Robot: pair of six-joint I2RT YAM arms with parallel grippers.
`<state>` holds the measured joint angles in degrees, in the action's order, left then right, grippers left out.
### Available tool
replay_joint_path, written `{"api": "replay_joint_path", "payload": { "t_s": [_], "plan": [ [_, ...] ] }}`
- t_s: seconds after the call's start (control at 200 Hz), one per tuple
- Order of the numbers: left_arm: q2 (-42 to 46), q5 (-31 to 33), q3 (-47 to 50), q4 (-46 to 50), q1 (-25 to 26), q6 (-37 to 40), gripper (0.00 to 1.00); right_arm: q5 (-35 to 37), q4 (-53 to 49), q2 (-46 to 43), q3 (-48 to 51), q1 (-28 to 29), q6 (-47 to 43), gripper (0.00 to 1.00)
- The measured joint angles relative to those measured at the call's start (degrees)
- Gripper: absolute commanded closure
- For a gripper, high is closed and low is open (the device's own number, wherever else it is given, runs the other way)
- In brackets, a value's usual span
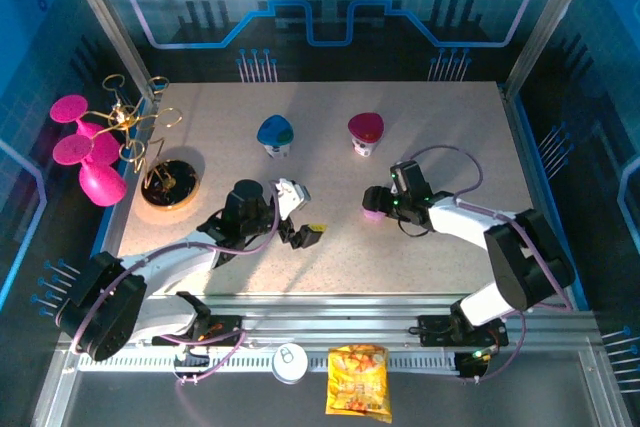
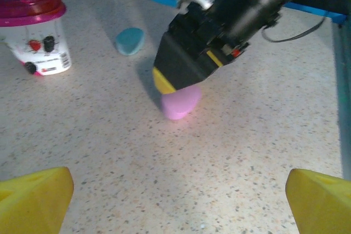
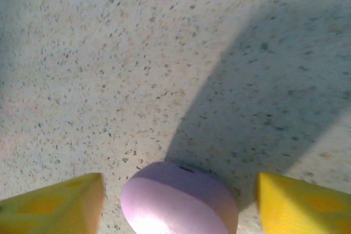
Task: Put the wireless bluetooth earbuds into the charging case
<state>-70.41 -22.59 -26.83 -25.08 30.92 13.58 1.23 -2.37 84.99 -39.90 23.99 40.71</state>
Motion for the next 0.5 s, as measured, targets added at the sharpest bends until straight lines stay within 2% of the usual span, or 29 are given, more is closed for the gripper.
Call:
{"api": "replay_joint_path", "payload": {
  "t_s": [0.12,0.265,0.39,0.5],
  "plan": [
    [1.4,7.0,0.0,-0.1,-0.2,-0.1,0.01,3.6,-1.6,-6.4,0.1,-0.9,-3.7,0.1],
    [5.4,18.8,0.0,-0.4,-2.4,-0.1,0.01,9.3,-1.9,-13.5,0.2,-3.0,-10.5,0.01],
    [7.6,28.3,1.6,-2.3,-6.4,0.1,0.01,16.2,1.2,-17.5,1.8,-3.6,-18.4,0.0],
    [7.6,34.6,4.9,-4.9,-12.4,0.3,0.01,22.2,6.5,-17.8,5.5,-4.2,-25.7,0.0]
  ]
}}
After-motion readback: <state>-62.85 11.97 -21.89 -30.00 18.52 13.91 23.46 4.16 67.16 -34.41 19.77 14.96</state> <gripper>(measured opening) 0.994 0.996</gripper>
